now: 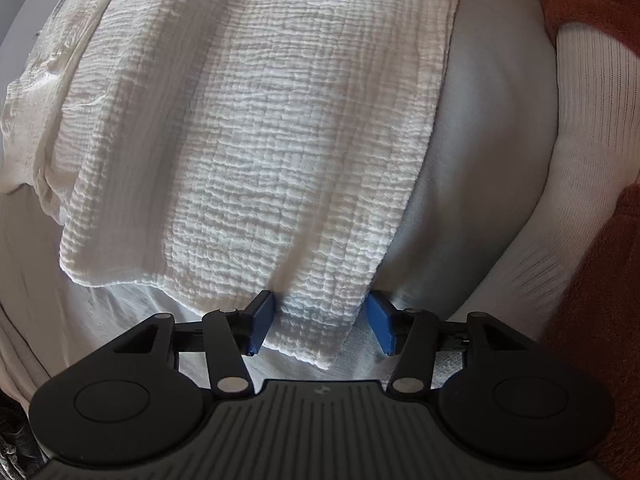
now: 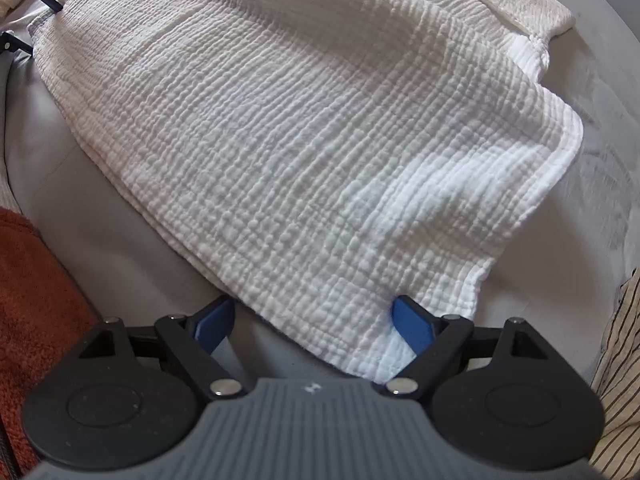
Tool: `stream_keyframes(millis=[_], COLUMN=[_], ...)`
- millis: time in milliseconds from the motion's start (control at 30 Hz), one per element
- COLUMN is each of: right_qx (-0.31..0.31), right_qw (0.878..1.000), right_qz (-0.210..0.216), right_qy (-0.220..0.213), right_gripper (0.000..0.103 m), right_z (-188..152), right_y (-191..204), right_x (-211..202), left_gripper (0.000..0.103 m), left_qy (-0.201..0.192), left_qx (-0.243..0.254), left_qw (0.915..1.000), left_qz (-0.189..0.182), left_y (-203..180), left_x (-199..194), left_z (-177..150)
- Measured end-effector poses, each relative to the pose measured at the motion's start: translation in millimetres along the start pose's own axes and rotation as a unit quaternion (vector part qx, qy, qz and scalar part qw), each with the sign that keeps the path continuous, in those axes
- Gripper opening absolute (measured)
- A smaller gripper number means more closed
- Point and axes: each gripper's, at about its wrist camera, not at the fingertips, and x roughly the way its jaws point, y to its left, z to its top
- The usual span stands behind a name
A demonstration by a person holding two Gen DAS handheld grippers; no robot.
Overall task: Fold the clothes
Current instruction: 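Grasp the shirt hem with the left gripper while the right gripper grasps it further along, then lift the hem with both grippers and fold it over toward the collar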
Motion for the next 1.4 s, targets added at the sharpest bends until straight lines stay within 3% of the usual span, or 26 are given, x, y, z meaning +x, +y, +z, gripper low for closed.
stream_keyframes(millis=[100,200,233,333,367,633,933,1267,1400], right_qx=[0.000,0.000,-0.001,-0.005,-0.007,0.008,0.043,0.078,0.087], right_qw=[1.000,1.000,1.000,1.000,0.999,0.992,0.970,0.956,0.951], right_qz=[0.003,-0.002,-0.006,-0.026,-0.033,-0.087,-0.166,-0.190,-0.197], right_qy=[-0.002,-0.003,-0.004,-0.011,-0.014,-0.097,-0.175,-0.211,-0.224], right_gripper=[0.074,0.056,0.046,0.009,0.006,0.005,0.004,0.004,0.003], right_z=[1.4,1.4,1.3,1.1,1.5,-10.4,-29.7,-68.1,-82.5], right_y=[-2.5,-2.3,-1.6,2.9,4.8,19.3,48.0,76.2,86.9], right_x=[-2.6,-6.3,-7.6,-13.2,-15.8,-64.9,-125.7,-163.6,-175.3], left_gripper=[0.047,0.031,0.021,0.007,0.006,0.005,0.005,0.004,0.004], left_qy=[-0.004,-0.005,-0.006,-0.009,-0.015,-0.073,-0.119,-0.152,-0.163], left_qx=[-0.014,-0.048,-0.059,-0.090,-0.095,-0.160,-0.204,-0.221,-0.212], left_qw=[0.9999,0.9988,0.9982,0.9957,0.9950,0.9817,0.9609,0.9488,0.9496], left_qz=[0.004,0.005,0.008,0.021,0.025,0.074,0.145,0.168,0.163], left_y=[6.7,18.7,23.0,31.2,32.5,44.3,6.3,-36.9,-53.9], left_x=[-2.8,-4.4,-5.6,-10.4,-15.0,-74.7,-149.5,-174.4,-183.6], left_z=[-5.0,-5.1,-5.6,-6.5,-8.2,-28.2,-37.3,-40.0,-40.3])
